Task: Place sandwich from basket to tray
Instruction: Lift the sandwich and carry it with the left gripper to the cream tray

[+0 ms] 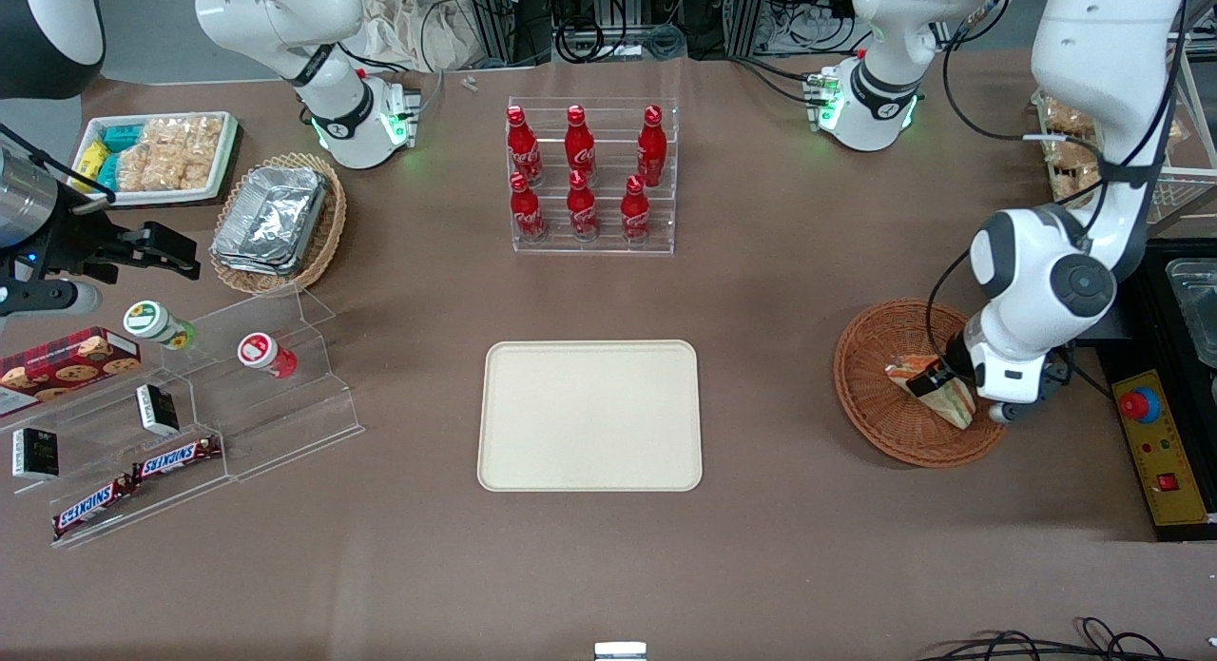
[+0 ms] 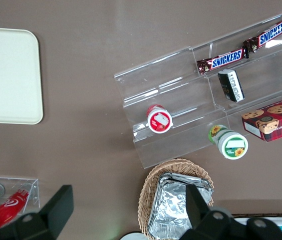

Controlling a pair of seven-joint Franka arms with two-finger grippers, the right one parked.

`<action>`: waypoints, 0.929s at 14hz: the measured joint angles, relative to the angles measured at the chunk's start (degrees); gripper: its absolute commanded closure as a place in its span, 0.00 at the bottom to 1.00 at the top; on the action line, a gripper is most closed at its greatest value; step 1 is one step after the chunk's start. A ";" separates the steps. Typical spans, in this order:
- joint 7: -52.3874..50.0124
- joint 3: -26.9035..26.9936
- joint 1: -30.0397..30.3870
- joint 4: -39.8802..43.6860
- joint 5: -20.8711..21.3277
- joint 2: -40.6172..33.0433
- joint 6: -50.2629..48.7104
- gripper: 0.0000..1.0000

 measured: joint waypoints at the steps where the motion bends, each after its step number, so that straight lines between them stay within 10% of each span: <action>1: -0.27 0.08 0.13 0.18 0.00 0.73 0.22 1.00; 9: -1.02 -1.60 -0.11 3.77 0.36 -3.91 -4.81 1.00; 13: -1.69 -16.07 -2.78 7.60 1.00 -8.35 -11.89 1.00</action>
